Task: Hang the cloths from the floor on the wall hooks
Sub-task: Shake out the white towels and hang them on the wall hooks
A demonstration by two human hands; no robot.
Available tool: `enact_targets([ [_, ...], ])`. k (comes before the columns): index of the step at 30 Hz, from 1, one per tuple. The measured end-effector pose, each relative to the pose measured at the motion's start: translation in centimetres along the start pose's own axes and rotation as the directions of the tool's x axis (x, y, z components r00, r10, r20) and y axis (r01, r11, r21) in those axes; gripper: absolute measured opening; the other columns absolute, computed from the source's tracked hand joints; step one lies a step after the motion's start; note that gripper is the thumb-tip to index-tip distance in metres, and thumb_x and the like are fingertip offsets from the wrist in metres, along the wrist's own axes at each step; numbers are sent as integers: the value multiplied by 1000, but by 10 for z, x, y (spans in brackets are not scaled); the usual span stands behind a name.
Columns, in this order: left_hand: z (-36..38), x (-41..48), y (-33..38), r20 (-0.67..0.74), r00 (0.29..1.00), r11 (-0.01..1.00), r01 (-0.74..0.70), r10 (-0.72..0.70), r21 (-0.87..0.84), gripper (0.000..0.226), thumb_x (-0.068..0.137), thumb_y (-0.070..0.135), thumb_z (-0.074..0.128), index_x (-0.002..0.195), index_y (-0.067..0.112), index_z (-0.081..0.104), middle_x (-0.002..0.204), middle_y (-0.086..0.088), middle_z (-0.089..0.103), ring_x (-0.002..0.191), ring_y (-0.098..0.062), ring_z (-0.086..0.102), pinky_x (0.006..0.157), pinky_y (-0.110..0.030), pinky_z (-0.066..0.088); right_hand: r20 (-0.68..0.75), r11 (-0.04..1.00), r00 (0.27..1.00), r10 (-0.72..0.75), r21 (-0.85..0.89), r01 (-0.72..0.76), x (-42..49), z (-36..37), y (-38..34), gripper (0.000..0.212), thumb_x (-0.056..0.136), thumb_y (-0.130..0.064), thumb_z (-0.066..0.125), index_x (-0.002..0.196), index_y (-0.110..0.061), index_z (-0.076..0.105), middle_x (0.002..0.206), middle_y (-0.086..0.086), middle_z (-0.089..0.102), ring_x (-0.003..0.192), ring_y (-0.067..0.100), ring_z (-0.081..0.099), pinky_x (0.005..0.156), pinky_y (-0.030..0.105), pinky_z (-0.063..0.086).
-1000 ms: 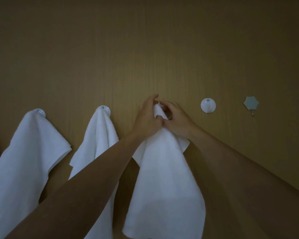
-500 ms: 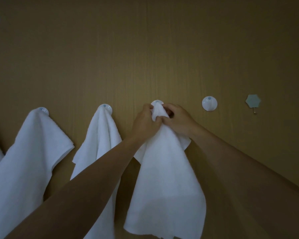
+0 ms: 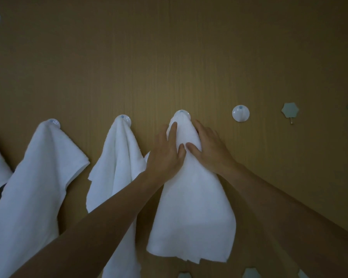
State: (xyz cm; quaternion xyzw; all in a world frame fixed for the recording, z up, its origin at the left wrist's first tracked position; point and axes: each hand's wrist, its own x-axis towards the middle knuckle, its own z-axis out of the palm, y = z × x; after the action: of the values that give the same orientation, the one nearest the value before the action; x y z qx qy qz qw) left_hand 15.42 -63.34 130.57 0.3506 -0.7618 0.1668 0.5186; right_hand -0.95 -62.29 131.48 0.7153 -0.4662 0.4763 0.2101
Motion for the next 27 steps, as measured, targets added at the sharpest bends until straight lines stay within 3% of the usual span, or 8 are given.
enact_targets([
  [5,-6,-13,0,-28,998,982,-51,57,181,73,91,56,18,152,16,23,156,-12,26,137,-28,33,105,-40,37,-8,997,1000,-29,-73,28,-18,-1,-3,74,95,-52,48,155,-25,13,153,-2,33,136,18,34,108,37,29],
  [11,-7,-10,-9,-33,995,944,-77,92,321,68,93,57,27,146,16,39,147,-14,42,131,-34,44,99,-50,42,-24,982,999,-39,-186,34,-24,-4,-7,79,88,-63,38,154,-25,15,155,-3,29,140,19,31,112,44,28],
  [18,-11,-16,-22,4,997,954,-78,80,291,78,88,66,13,152,23,22,158,-9,22,144,-32,22,114,-52,20,-40,951,999,17,-306,-28,-37,-8,-15,76,93,-59,43,154,-27,11,157,-3,22,142,19,24,114,47,22],
  [27,-36,-68,-12,12,991,929,-131,135,345,76,91,67,23,153,24,22,159,-10,20,145,-34,19,114,-57,13,-8,907,996,86,-413,-82,-96,-19,-50,73,94,-64,32,155,-33,7,161,2,12,148,25,13,118,51,15],
])
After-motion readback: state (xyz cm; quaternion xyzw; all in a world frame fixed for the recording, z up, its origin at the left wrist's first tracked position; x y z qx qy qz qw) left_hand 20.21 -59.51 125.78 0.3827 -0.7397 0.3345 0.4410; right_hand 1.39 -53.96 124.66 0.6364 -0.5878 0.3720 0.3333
